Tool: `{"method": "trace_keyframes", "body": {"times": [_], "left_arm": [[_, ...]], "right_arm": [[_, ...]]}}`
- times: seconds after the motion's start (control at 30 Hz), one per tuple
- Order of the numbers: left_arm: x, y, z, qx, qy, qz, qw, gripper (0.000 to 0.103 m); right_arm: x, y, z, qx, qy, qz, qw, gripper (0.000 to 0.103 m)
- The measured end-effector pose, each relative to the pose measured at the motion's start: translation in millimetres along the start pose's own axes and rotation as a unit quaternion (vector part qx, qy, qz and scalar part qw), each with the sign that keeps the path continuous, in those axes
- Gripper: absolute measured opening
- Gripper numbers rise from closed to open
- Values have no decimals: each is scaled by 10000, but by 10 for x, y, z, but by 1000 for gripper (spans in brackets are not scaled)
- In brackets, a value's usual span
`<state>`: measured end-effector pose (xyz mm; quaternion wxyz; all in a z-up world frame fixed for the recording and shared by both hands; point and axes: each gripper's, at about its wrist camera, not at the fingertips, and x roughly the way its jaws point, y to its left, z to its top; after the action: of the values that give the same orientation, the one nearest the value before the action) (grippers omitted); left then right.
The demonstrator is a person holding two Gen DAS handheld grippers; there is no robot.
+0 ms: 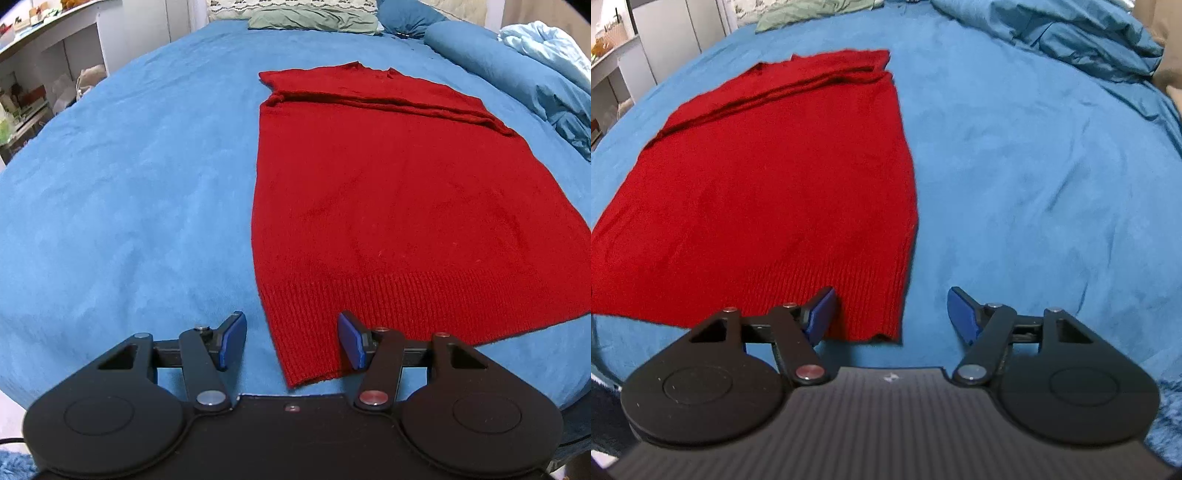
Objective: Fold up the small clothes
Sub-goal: 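Grasp the sweater hem with both tools and lift it toward the collar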
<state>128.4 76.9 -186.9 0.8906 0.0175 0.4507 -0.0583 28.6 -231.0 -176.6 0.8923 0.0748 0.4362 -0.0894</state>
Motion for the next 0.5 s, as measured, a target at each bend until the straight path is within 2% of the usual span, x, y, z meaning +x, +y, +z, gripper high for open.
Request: {"method": "trace_keyframes", "body": {"times": [0.13, 0.2, 0.23, 0.27, 0.3, 0.37, 0.5], "left_arm": [[29, 4, 9, -58, 8, -39, 10000, 57], [24, 0, 12, -86, 16, -82, 9999, 51], [6, -1, 7, -90, 18, -100, 9999, 43], [-1, 1, 13, -93, 24, -127, 9999, 36], [-11, 3, 15, -103, 32, -159, 9998, 31], [-26, 3, 16, -105, 44, -184, 9998, 12], [-109, -25, 49, -50, 29, -133, 9999, 6]], "right_arm": [[44, 43, -31, -42, 28, 65, 10000, 70], [35, 61, -38, -92, 14, 172, 9998, 53], [27, 71, -40, -119, 8, 214, 9997, 51], [18, 85, -40, -159, -7, 219, 9996, 45], [14, 93, -41, -190, -19, 225, 9996, 34], [11, 94, -40, -169, -17, 269, 9995, 24], [-34, 56, -24, -27, -71, 396, 9992, 21]]}}
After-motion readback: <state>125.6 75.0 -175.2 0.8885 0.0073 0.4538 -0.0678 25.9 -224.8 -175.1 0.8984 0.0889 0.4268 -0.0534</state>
